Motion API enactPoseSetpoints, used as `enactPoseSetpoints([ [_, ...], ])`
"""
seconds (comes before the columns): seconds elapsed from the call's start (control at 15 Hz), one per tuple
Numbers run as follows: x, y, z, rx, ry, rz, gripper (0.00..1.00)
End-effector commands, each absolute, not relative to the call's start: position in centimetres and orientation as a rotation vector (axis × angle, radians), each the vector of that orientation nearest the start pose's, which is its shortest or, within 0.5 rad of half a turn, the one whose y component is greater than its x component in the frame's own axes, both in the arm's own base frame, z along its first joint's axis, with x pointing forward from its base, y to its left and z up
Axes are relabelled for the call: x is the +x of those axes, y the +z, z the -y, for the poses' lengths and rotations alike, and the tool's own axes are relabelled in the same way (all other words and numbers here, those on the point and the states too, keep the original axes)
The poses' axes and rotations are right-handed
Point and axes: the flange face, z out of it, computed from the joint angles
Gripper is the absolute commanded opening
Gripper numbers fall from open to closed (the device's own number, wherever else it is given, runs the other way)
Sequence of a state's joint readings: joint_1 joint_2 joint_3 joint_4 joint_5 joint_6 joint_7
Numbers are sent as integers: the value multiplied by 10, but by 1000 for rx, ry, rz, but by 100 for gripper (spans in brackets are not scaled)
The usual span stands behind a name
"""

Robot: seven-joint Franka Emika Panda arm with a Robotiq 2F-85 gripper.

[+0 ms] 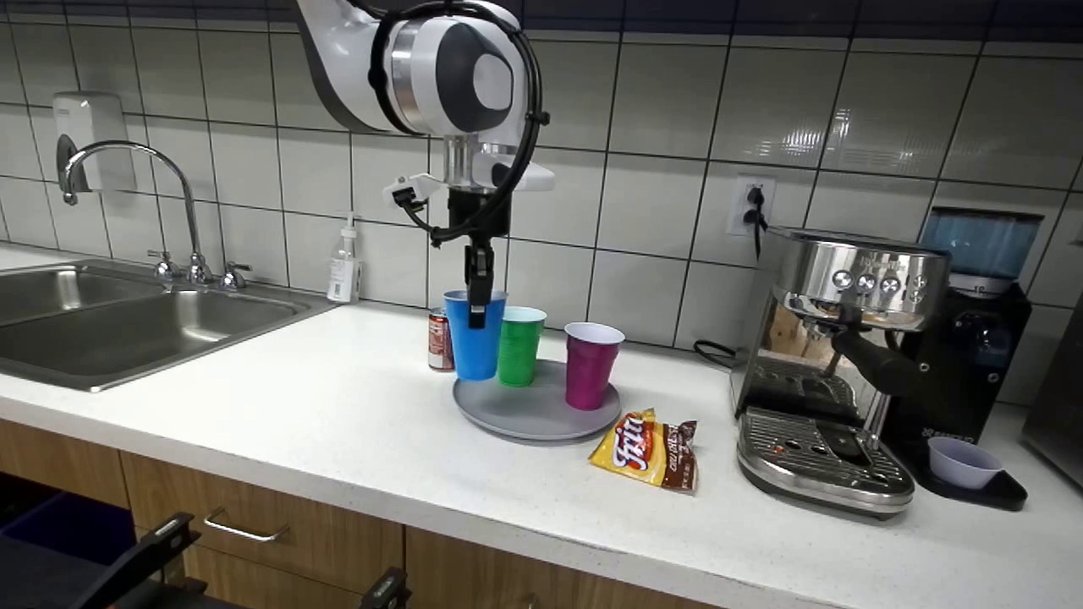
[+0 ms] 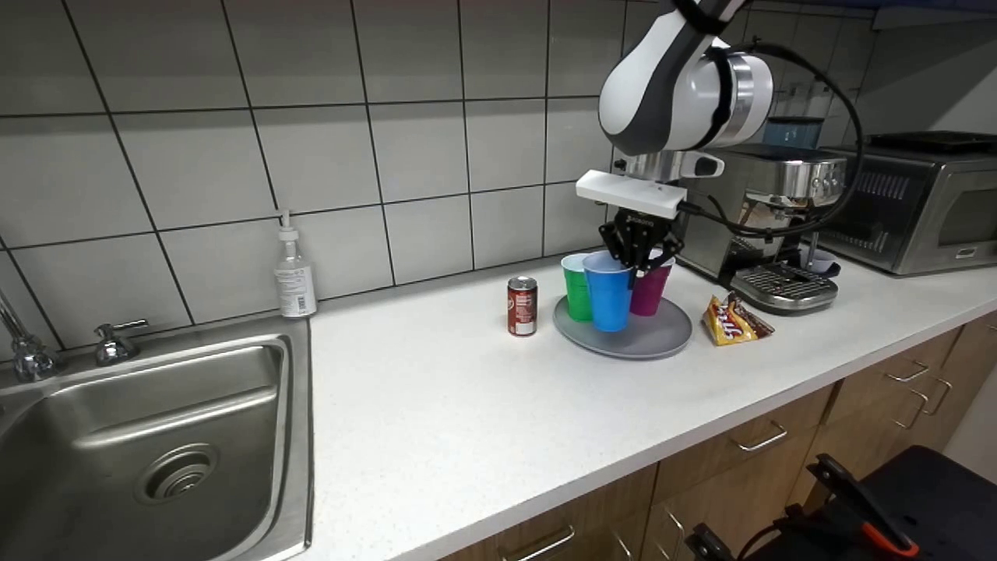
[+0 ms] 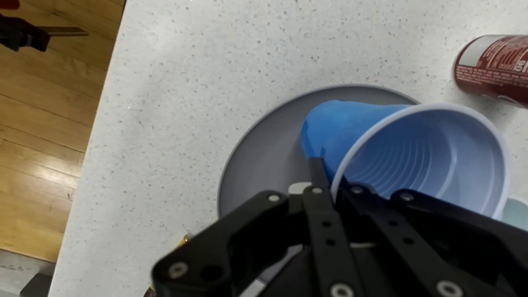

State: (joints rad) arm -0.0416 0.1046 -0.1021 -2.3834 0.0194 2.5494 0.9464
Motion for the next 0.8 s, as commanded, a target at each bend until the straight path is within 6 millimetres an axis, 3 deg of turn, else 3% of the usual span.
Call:
enactPoseSetpoints([
  [0.0, 522, 278, 86, -2609, -69, -1711, 1],
  [0.73, 543, 249, 116, -2589, -42, -1811, 1],
])
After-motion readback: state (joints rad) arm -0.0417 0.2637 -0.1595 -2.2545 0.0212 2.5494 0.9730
